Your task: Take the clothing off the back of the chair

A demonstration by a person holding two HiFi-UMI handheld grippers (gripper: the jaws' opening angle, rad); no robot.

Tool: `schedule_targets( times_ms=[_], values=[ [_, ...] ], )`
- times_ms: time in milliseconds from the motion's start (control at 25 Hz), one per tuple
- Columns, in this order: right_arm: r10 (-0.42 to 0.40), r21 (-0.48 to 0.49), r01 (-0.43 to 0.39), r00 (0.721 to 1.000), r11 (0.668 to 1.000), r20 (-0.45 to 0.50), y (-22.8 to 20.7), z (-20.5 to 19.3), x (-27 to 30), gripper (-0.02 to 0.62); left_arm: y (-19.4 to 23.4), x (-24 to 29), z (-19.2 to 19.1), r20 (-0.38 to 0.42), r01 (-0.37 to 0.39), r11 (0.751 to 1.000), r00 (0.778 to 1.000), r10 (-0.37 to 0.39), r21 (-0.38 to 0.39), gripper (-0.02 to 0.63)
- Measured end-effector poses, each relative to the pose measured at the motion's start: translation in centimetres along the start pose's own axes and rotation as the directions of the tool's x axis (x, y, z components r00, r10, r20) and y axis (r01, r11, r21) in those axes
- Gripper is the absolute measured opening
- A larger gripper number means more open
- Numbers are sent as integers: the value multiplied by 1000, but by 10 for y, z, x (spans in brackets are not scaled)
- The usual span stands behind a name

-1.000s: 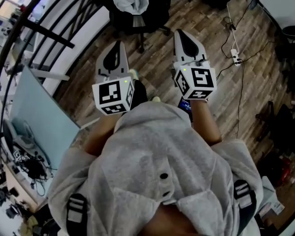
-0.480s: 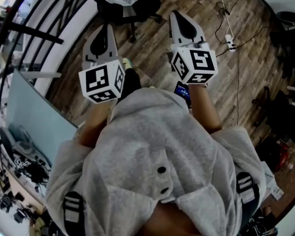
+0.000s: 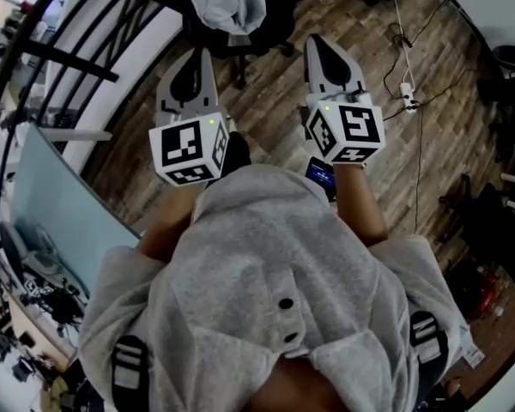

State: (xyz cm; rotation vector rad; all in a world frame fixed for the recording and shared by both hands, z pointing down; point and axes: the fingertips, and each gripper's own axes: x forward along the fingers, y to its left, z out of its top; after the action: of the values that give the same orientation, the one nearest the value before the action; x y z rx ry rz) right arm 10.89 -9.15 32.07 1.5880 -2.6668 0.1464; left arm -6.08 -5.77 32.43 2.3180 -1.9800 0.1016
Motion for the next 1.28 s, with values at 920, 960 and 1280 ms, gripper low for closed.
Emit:
schedule_targets(
  times_ms=[920, 960, 1280],
  values=[
    [37, 7, -36, 999, 999, -35, 2, 5, 88, 9, 55, 66, 1, -31, -40, 999, 999, 39, -32, 9],
    [35, 7, -35, 999, 999, -36, 1, 5, 90, 9, 56, 69, 1, -32, -39, 999, 999, 38, -33, 9],
    [25, -4, -25, 999, 1000, -42, 4, 13, 111, 9, 72, 85, 6, -33, -27, 998, 999, 25, -53, 9]
  ],
)
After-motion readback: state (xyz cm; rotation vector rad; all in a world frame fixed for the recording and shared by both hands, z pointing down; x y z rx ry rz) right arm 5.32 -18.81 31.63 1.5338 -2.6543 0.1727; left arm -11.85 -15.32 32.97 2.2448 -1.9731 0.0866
